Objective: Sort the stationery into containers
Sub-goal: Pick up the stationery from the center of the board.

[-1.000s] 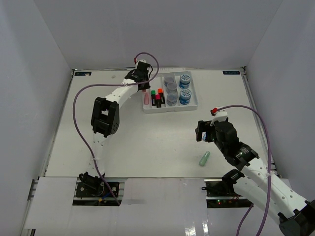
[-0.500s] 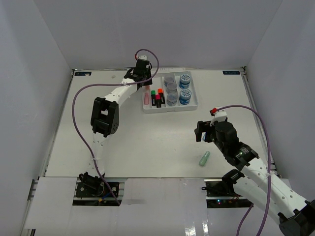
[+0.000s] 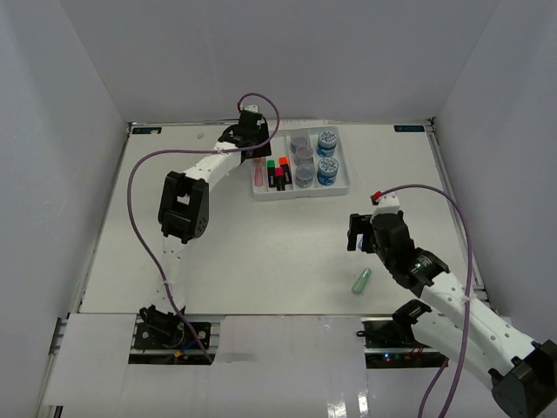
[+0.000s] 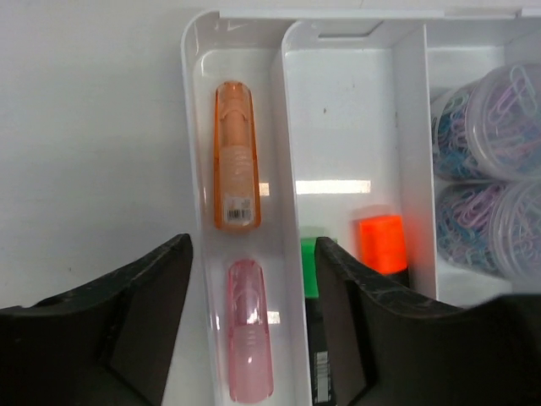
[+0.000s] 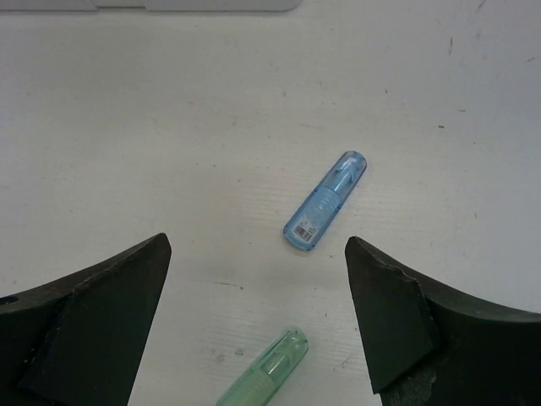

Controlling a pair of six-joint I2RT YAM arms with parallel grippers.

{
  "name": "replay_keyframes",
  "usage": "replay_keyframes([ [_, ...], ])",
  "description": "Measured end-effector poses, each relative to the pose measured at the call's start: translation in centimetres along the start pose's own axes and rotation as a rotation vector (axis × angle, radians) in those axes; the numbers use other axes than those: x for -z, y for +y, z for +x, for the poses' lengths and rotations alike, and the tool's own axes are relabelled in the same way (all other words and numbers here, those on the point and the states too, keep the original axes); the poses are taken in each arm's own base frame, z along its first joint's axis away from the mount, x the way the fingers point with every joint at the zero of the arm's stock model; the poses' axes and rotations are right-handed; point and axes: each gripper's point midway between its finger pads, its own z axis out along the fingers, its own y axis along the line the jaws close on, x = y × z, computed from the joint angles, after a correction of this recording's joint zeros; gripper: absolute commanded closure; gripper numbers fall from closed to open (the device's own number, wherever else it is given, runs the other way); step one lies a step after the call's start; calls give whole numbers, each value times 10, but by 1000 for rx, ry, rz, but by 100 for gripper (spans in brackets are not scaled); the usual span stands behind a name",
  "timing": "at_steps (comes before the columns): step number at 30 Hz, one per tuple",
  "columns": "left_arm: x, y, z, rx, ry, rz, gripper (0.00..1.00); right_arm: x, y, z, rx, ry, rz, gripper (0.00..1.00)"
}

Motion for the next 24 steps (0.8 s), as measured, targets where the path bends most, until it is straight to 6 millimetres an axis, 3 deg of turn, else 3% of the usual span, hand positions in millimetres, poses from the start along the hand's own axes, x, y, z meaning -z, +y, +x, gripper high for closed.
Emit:
replay_keyframes([
  [3,20,7,10,-6,32,-3,19,-10,-11,18,-11,84,78,10],
  [4,31,10,11,-8,37,-5,11,-13,-15,26,-18,117,106,10],
  [6,57,14,6,-8,32,-5,2,-18,-23,41,-33,181,156,10],
  [10,132,26,-20,5,-60,3,2,-26,-37,57,-88,257,244,9],
  [14,196,47,-29,30,-149,-3,2,-38,-45,65,-137,308,299,0],
  [17,218,68,-11,39,-164,-34,2,-47,-49,71,-178,333,318,7],
  [24,221,112,65,5,-54,-139,2,-65,-50,85,-234,371,338,17],
])
